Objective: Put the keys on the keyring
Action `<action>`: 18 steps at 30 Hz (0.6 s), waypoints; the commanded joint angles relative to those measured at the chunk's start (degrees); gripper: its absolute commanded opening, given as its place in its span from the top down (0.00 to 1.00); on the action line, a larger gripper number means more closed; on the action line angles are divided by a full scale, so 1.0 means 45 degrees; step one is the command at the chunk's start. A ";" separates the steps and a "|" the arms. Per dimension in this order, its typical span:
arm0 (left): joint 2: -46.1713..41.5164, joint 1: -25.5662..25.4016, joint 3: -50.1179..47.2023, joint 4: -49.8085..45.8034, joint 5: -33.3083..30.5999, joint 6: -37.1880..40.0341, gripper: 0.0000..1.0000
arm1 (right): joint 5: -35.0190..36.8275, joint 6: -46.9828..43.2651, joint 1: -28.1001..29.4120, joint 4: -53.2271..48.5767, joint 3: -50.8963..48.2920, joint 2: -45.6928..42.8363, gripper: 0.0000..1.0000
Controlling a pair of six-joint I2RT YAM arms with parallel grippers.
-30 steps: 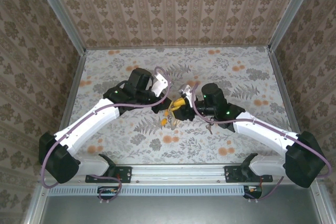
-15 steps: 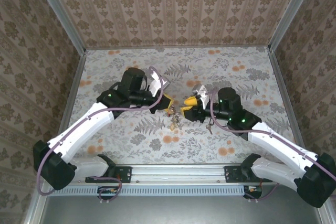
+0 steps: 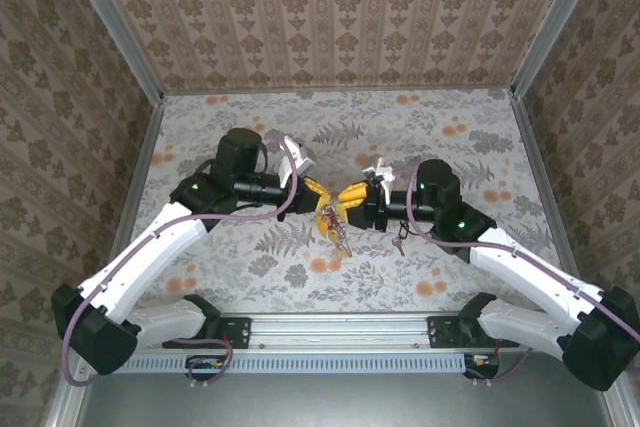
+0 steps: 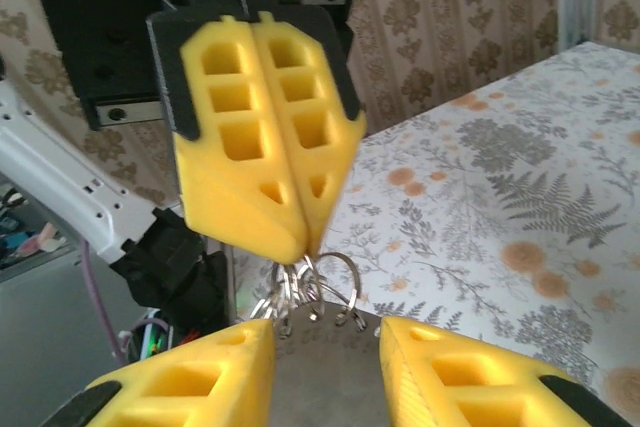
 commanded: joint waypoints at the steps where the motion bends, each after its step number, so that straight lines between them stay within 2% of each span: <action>1: -0.0109 0.0089 0.0358 0.0465 0.0868 0.0442 1.00 | -0.1056 0.0148 -0.0025 0.0388 0.0591 0.0251 0.68; 14: 0.0047 0.0050 0.0466 0.0680 0.0978 0.0375 1.00 | -0.1604 0.0070 0.0063 0.0740 0.0846 0.0893 0.87; 18: 0.0089 -0.0003 0.0497 0.0820 0.1031 0.0326 1.00 | -0.1815 -0.0022 0.0107 0.0723 0.0819 0.0893 0.87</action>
